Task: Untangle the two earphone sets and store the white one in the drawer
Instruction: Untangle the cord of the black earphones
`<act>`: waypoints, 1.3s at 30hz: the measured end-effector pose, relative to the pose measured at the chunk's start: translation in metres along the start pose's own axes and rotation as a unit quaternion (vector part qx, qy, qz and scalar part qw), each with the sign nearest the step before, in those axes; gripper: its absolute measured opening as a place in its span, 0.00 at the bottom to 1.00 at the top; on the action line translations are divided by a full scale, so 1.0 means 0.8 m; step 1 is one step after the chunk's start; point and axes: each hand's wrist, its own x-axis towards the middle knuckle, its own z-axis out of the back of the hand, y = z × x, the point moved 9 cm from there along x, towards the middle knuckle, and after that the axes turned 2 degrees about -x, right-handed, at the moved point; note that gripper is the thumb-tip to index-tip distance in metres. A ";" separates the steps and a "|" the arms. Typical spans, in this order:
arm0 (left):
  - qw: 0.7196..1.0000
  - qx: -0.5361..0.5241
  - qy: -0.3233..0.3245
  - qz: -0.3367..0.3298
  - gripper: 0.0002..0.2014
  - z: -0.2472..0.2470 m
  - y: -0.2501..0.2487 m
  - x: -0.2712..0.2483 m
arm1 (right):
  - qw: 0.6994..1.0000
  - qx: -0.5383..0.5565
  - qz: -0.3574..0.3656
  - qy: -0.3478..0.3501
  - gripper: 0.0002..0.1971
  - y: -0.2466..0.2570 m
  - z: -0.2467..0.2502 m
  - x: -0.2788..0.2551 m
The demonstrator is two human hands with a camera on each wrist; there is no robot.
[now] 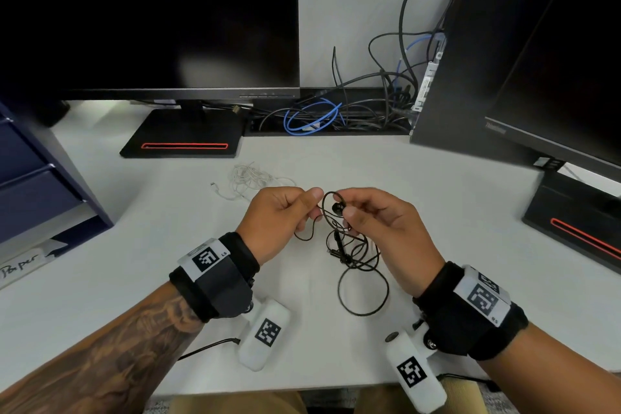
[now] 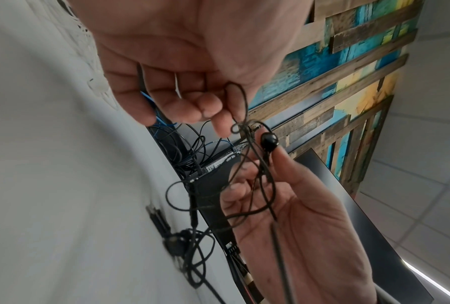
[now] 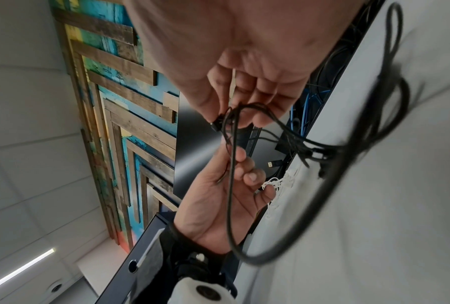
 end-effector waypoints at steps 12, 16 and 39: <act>0.998 -0.023 0.032 -0.038 0.07 -0.008 -0.007 0.000 | 1.000 0.003 0.003 -0.028 0.07 -0.004 0.007 0.003; 0.997 -0.057 0.035 -0.030 0.07 -0.010 -0.010 -0.003 | 0.999 -0.028 -0.005 -0.024 0.10 -0.005 0.005 0.000; 0.990 -0.133 0.029 -0.028 0.12 -0.013 -0.007 -0.004 | 1.000 -0.002 -0.004 -0.012 0.12 -0.007 0.000 0.001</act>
